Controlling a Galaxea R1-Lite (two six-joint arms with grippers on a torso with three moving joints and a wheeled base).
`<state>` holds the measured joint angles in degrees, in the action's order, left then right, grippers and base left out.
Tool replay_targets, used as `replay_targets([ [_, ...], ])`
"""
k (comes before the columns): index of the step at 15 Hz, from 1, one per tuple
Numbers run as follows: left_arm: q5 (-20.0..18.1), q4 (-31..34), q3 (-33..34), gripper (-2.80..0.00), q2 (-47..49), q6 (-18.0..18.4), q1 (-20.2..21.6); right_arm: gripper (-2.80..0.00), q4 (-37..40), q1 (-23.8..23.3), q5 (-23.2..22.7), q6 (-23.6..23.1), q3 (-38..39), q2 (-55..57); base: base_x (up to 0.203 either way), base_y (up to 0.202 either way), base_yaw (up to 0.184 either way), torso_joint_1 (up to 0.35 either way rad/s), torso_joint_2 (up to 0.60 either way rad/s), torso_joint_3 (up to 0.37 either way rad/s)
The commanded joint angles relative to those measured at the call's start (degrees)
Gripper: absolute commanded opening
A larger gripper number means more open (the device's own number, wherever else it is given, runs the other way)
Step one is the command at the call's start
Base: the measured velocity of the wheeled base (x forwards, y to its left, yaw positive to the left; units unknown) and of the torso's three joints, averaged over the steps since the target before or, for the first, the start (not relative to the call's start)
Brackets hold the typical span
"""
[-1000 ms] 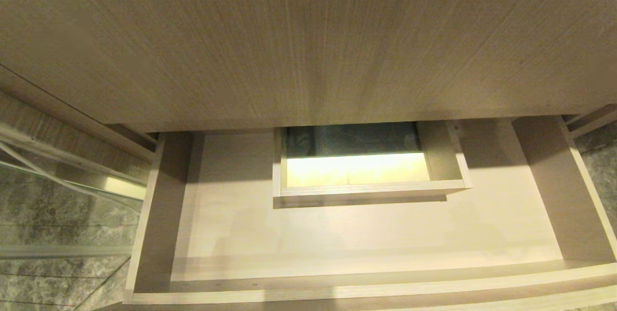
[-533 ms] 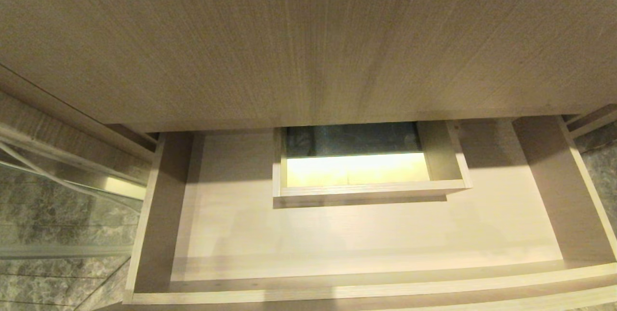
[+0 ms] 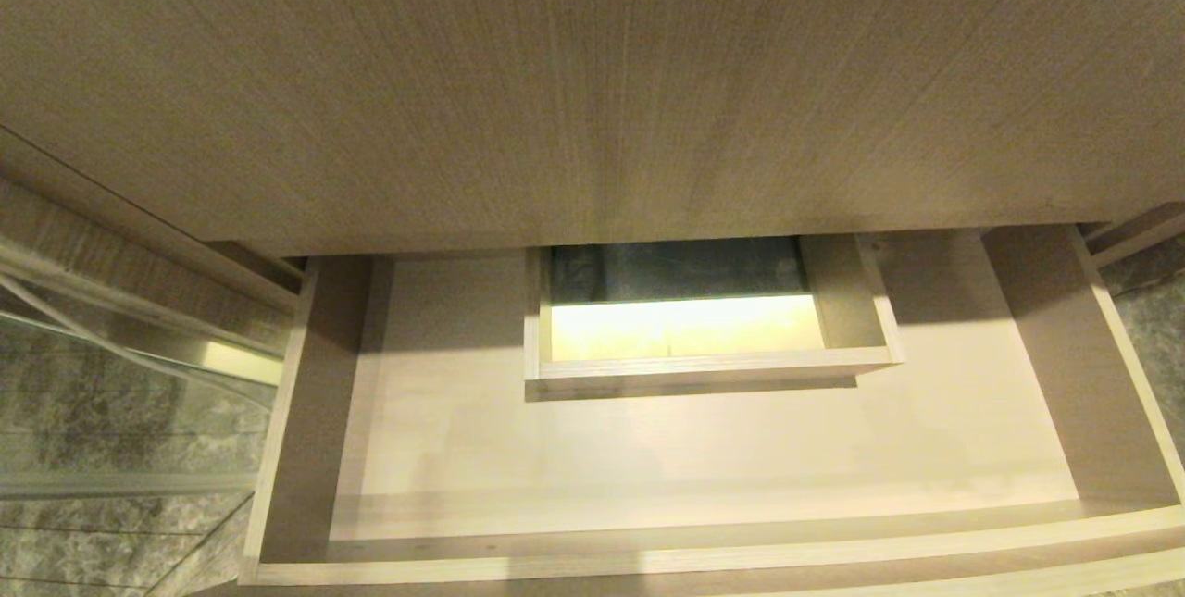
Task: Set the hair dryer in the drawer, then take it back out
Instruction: Pick up the hairdryer
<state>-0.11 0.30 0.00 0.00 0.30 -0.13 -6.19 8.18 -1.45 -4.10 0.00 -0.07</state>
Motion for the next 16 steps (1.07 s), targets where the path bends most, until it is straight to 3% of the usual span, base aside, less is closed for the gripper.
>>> replay_targets([
  [1,0.0,0.0,0.0,-2.80,0.0,0.0,0.0,-2.80,0.0,0.0,0.0,0.0,2.3,-2.2,0.000,0.000,0.000,0.197,-0.33,-0.117],
  [9,0.0,0.0,0.0,-2.80,0.0,0.0,0.0,-2.80,0.0,0.0,0.0,0.0,2.3,-2.2,0.000,0.000,0.000,0.178,-0.48,-0.206],
  [16,0.0,0.1,0.0,-2.80,0.0,0.1,0.0,-2.80,-0.1,0.0,0.0,0.1,2.3,-2.2,0.000,0.000,0.000,0.363,-0.50,-0.232],
])
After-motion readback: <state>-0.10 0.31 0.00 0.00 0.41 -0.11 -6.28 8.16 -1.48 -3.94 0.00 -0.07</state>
